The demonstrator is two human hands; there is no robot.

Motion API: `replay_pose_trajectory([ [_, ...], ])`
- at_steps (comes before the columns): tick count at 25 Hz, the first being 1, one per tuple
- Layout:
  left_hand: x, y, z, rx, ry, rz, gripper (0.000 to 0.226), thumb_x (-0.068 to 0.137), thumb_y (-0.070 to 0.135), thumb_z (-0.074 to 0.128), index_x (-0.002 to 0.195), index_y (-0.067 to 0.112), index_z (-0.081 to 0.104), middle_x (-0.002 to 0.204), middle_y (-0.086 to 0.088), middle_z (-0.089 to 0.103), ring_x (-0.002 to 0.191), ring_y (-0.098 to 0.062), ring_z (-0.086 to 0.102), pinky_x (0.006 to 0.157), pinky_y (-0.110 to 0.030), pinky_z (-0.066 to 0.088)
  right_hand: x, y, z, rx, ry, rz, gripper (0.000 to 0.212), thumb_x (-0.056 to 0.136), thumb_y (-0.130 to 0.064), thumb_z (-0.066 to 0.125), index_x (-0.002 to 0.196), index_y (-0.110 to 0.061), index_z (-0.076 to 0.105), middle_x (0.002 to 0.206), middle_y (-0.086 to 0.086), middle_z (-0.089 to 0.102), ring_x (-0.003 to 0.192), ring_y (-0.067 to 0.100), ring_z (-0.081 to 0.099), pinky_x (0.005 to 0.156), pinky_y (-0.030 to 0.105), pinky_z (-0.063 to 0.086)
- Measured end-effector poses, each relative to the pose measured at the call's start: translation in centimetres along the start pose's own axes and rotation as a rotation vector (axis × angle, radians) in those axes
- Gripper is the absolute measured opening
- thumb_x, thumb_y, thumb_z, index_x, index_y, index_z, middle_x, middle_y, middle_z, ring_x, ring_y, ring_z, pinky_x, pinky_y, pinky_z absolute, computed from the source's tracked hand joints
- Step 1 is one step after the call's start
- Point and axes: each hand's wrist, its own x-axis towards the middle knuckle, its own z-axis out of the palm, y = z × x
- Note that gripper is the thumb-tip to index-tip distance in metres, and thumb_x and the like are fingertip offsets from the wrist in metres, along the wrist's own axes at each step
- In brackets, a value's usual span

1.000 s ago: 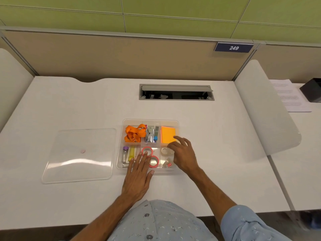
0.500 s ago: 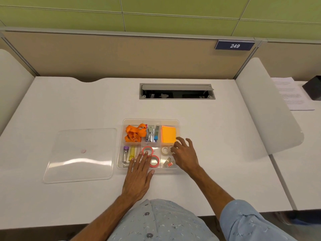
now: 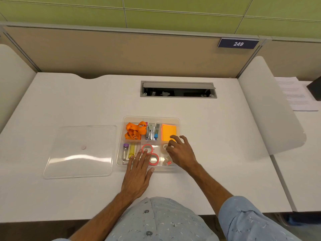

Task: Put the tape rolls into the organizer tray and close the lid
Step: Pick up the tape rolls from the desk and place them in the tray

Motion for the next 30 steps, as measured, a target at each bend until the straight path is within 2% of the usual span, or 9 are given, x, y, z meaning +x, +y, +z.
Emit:
replay_pose_trajectory([
  [3, -0.1, 0.2, -0.2, -0.003, 0.016, -0.003, 0.073, 0.111, 0.057, 0.036, 0.173, 0.031, 0.008, 0.179, -0.002, 0.022, 0.168, -0.021, 0.009, 0.135, -0.050, 0.004, 0.2, -0.1, 0.0, 0.034, 0.033, -0.006, 0.026, 0.078, -0.034, 0.092, 0.100, -0.023, 0.084, 0.116, 0.002, 0.077, 0.132, 0.031, 0.057, 0.111, 0.059, 0.041],
  [5, -0.1, 0.2, -0.3, -0.006, 0.016, -0.005, 0.073, 0.111, 0.058, 0.035, 0.173, 0.033, 0.007, 0.179, -0.002, 0.022, 0.168, -0.021, 0.010, 0.135, -0.055, 0.011, -0.1, 0.0, -0.1, 0.076, 0.088, 0.042, 0.025, 0.081, -0.036, 0.089, 0.102, -0.025, 0.083, 0.114, 0.001, 0.077, 0.131, 0.031, 0.059, 0.110, 0.059, 0.042],
  [9, 0.0, 0.3, 0.0, -0.001, 0.005, -0.017, 0.071, 0.111, 0.059, 0.036, 0.172, 0.025, 0.022, 0.178, -0.005, 0.028, 0.166, -0.028, 0.021, 0.131, -0.062, 0.022, -0.8, 0.6, -0.1, 0.107, 0.152, 0.186, 0.026, 0.079, -0.031, 0.090, 0.103, -0.024, 0.083, 0.110, 0.001, 0.081, 0.134, 0.029, 0.059, 0.117, 0.062, 0.032],
  [12, -0.1, 0.2, 0.1, 0.002, -0.003, -0.028, 0.071, 0.111, 0.060, 0.033, 0.171, 0.022, 0.027, 0.178, -0.004, 0.027, 0.166, -0.028, 0.020, 0.132, -0.062, 0.021, -1.1, 0.9, 0.7, 0.095, 0.155, 0.180, 0.017, 0.083, -0.037, 0.087, 0.095, -0.025, 0.084, 0.112, 0.001, 0.081, 0.142, 0.023, 0.054, 0.125, 0.059, 0.016],
  [18, 0.0, 0.3, -0.1, 0.011, -0.015, -0.031, 0.071, 0.111, 0.061, 0.033, 0.172, 0.026, 0.023, 0.179, -0.001, 0.022, 0.167, -0.024, 0.015, 0.135, -0.055, 0.010, -0.1, -0.3, 0.4, 0.174, 0.148, 0.215, 0.016, 0.083, -0.037, 0.086, 0.092, -0.025, 0.085, 0.127, 0.008, 0.075, 0.144, 0.024, 0.053, 0.127, 0.055, 0.005],
  [21, 0.0, 0.2, 0.0, 0.002, -0.015, -0.032, 0.072, 0.111, 0.058, 0.037, 0.173, 0.028, 0.018, 0.180, 0.001, 0.018, 0.168, -0.022, 0.011, 0.136, -0.048, -0.001, 0.0, -0.1, -0.5, 0.206, 0.094, 0.243, 0.017, 0.082, -0.028, 0.087, 0.099, -0.022, 0.085, 0.135, 0.012, 0.071, 0.146, 0.027, 0.050, 0.128, 0.059, 0.013],
  [24, 0.0, 0.1, 0.1, 0.011, -0.015, -0.021, 0.072, 0.111, 0.058, 0.038, 0.172, 0.025, 0.022, 0.180, -0.001, 0.021, 0.167, -0.025, 0.016, 0.135, -0.052, 0.006, -0.8, 0.5, -1.6, 0.259, 0.126, 0.223, 0.016, 0.086, -0.023, 0.075, 0.101, -0.020, 0.082, 0.118, 0.004, 0.079, 0.139, 0.026, 0.053, 0.119, 0.053, 0.035],
  [26, -0.1, 0.1, 0.1, 0.006, -0.012, -0.023, 0.071, 0.111, 0.060, 0.036, 0.172, 0.026, 0.022, 0.179, -0.001, 0.022, 0.167, -0.026, 0.016, 0.135, -0.056, 0.011, -1.5, 0.8, -2.4, 0.301, 0.148, 0.206, 0.021, 0.089, -0.033, 0.066, 0.098, -0.021, 0.080, 0.108, -0.003, 0.080, 0.132, 0.023, 0.056, 0.110, 0.051, 0.042],
  [30, -0.1, 0.2, -0.1, -0.022, 0.004, -0.018, 0.072, 0.111, 0.061, 0.031, 0.173, 0.033, 0.008, 0.180, 0.001, 0.017, 0.168, -0.021, 0.008, 0.136, -0.053, 0.005, -2.4, -0.1, -2.7, 0.285, -0.013, 0.089, 0.031, 0.089, -0.051, 0.064, 0.102, -0.025, 0.074, 0.107, -0.007, 0.078, 0.131, 0.022, 0.055, 0.111, 0.051, 0.039],
])
